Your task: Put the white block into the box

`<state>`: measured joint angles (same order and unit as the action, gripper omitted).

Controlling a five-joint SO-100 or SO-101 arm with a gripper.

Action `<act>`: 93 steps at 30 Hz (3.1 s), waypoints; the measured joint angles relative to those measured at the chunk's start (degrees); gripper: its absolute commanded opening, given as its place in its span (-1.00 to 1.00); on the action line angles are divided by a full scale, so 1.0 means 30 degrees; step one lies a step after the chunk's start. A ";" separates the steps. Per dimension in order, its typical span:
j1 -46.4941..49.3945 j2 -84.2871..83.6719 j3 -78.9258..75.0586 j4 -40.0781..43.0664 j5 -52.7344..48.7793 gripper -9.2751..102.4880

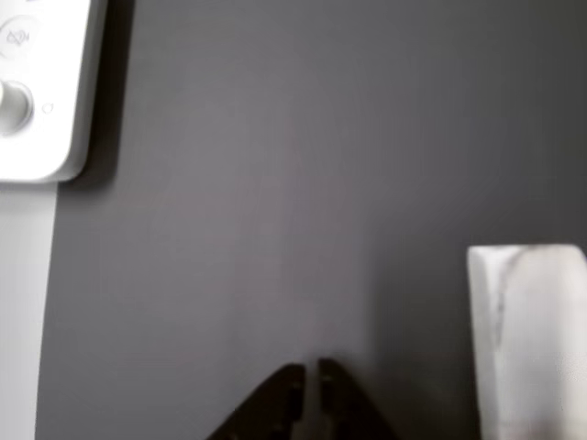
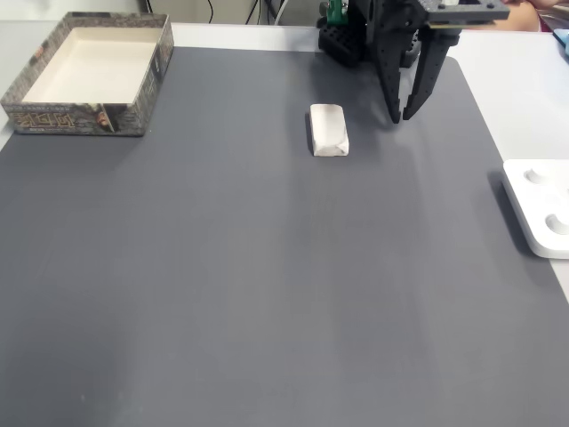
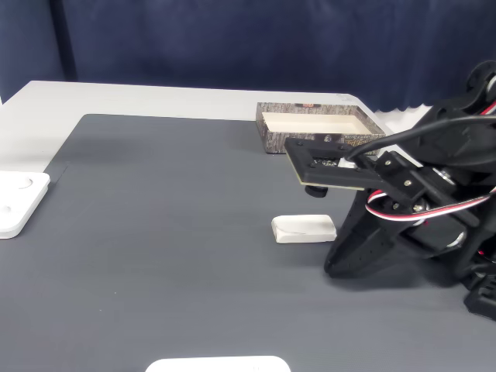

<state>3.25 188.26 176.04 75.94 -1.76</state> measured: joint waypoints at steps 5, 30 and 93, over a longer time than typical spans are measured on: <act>0.0000 0.0000 0.0000 0.0000 0.0000 -0.85; 0.0000 0.0000 0.0000 0.0000 0.0000 -0.85; 0.8057 -2.6748 -1.6377 0.0410 0.8906 -0.86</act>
<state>27.42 108.02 126.91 77.17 24.96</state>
